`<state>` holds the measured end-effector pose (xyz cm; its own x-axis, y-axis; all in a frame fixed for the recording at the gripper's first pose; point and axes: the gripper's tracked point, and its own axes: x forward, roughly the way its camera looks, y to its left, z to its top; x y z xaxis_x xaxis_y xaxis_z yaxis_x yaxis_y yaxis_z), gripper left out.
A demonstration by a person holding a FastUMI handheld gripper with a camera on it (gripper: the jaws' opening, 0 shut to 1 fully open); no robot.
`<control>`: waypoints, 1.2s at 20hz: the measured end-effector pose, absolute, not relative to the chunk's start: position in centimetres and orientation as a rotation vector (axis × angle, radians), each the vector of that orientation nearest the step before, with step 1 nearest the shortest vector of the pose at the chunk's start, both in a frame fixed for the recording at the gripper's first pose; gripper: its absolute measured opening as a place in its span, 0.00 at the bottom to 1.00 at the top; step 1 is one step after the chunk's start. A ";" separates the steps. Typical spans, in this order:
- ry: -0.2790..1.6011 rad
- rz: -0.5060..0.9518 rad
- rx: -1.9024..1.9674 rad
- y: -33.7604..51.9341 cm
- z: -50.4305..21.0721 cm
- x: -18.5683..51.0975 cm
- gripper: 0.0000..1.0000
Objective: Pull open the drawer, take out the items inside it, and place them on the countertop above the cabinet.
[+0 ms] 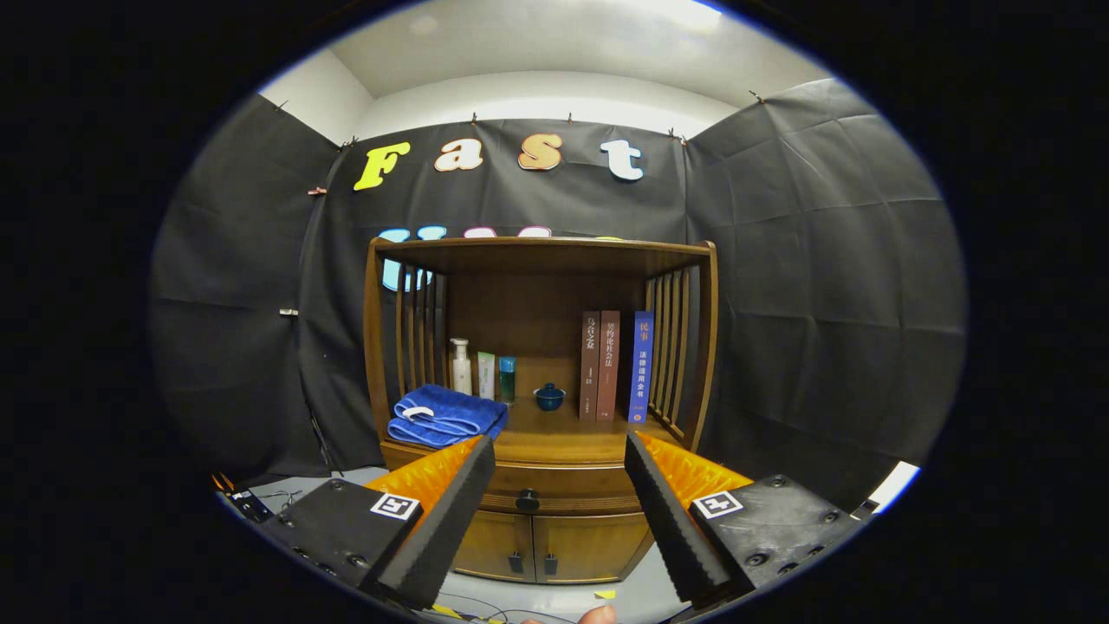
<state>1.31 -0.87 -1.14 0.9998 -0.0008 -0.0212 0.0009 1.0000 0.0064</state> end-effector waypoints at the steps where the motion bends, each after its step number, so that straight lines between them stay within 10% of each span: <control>1: 0.019 -0.002 0.008 -0.9 -1.2 1.9 0.99; 24: 0.115 -0.027 -0.009 0.2 -20.0 18.8 0.99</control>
